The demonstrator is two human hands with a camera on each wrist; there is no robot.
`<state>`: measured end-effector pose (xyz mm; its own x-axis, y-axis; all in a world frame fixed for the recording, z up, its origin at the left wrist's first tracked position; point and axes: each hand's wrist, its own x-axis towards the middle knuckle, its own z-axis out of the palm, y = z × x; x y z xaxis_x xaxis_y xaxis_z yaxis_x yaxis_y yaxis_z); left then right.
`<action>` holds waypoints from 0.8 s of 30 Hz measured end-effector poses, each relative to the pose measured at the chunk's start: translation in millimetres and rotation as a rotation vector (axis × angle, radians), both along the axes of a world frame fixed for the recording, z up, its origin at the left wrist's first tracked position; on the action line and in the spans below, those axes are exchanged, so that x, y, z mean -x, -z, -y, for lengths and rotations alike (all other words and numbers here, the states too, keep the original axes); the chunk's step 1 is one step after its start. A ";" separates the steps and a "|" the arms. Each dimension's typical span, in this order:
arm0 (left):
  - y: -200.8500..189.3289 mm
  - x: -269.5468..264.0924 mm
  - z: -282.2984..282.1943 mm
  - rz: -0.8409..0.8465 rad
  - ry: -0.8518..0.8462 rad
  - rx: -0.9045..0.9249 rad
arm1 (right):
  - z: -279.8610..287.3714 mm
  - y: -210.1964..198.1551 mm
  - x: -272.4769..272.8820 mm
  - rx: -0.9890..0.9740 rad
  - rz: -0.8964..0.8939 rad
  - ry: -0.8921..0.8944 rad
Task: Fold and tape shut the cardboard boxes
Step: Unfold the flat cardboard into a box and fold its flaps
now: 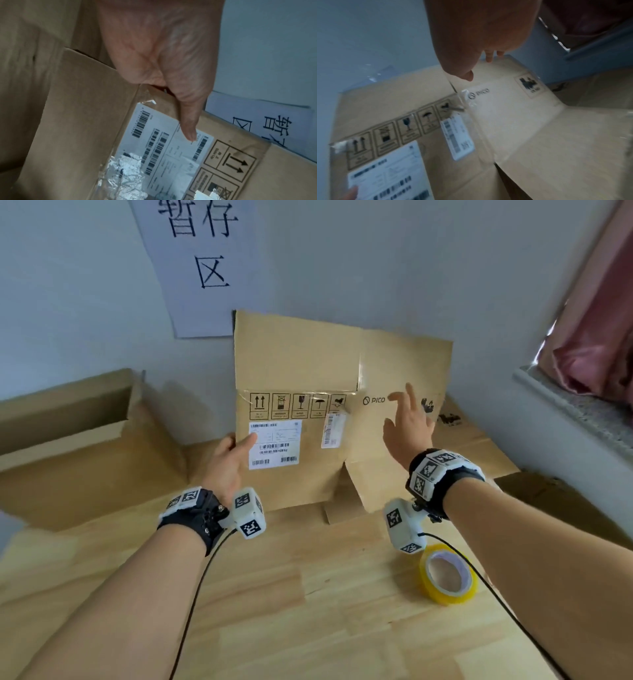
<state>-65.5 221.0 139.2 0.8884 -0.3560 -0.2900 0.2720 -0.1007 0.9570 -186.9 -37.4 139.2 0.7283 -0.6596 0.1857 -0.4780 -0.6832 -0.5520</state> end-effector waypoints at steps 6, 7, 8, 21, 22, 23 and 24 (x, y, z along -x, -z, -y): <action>-0.1 3.1 -82.2 -0.038 0.015 0.067 | -78.6 -38.5 -26.8 0.128 0.162 -0.114; 2.1 0.8 -94.0 -0.062 0.025 0.081 | -89.5 -43.2 -31.1 0.141 0.154 -0.131; 3.8 -2.0 -105.0 -0.085 0.033 0.091 | -99.9 -48.1 -34.8 0.148 0.140 -0.144; 25.8 -21.9 -172.6 -0.126 -0.023 0.121 | -173.4 -61.2 -50.7 0.308 0.187 -0.147; 27.9 -22.7 -172.6 -0.112 -0.036 0.110 | -175.6 -60.3 -50.6 0.296 0.199 -0.168; 28.7 -23.2 -171.5 -0.097 -0.044 0.103 | -177.5 -59.9 -51.3 0.270 0.209 -0.193; 28.2 -24.2 -169.9 -0.081 -0.052 0.092 | -179.4 -60.7 -52.6 0.238 0.220 -0.215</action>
<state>-41.2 390.9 111.0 0.8813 -0.3387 -0.3296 0.3513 0.0030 0.9362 -134.3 142.1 199.9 0.7711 -0.4157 0.4822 -0.1975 -0.8762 -0.4395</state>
